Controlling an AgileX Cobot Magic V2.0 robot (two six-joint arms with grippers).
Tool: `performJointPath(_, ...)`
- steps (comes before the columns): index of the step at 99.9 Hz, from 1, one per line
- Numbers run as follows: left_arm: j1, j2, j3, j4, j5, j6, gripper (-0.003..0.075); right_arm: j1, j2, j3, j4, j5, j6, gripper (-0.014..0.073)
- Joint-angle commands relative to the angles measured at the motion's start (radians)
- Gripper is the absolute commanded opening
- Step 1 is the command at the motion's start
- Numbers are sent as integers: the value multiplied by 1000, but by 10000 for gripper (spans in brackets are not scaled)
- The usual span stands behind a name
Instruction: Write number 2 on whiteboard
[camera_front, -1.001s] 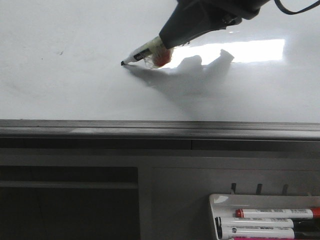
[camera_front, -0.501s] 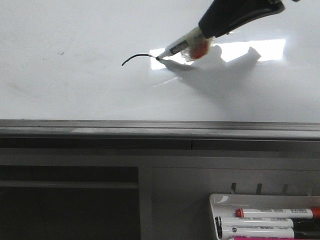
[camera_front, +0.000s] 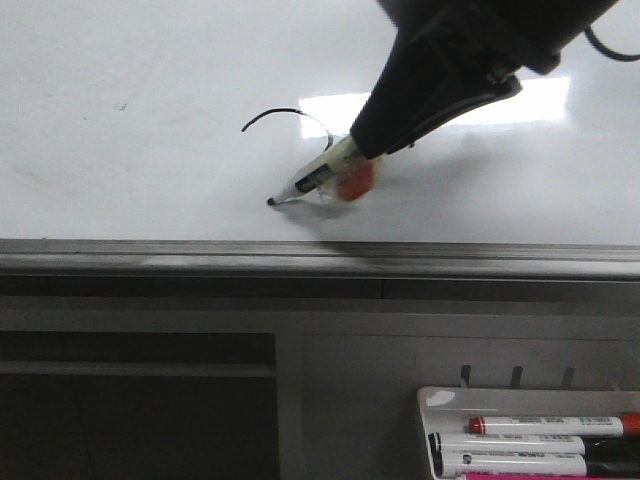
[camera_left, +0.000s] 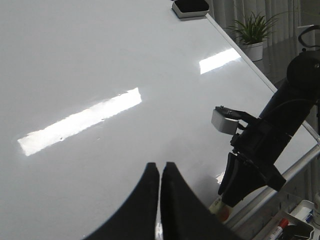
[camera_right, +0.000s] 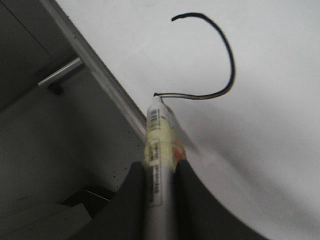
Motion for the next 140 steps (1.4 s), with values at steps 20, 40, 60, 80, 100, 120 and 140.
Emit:
performJointPath(20, 2, 12, -22, -34, -56, -13, -20, -1, 29, -51, -33, -117, 12, -60)
performJointPath(40, 2, 12, -22, -34, -56, -13, -20, -80, -8, -56, -52, -29, 22, -60)
performJointPath(60, 2, 12, -22, -34, -56, -13, -20, -228, -112, -29, -110, 62, 80, -60)
performJointPath(80, 2, 12, -22, -34, -56, -13, -20, -331, -225, 49, -114, 42, 89, -60)
performJointPath(100, 2, 12, -22, -34, -56, -13, -20, -322, -249, 51, -97, 71, 89, -60)
performJointPath(120, 2, 15, -22, -33, 0, -11, 34, -227, -394, 12, -33, 127, 55, -60)
performJointPath(140, 2, 155, -64, 3, 177, -1, 341, -70, -476, -47, 165, 170, -152, -60)
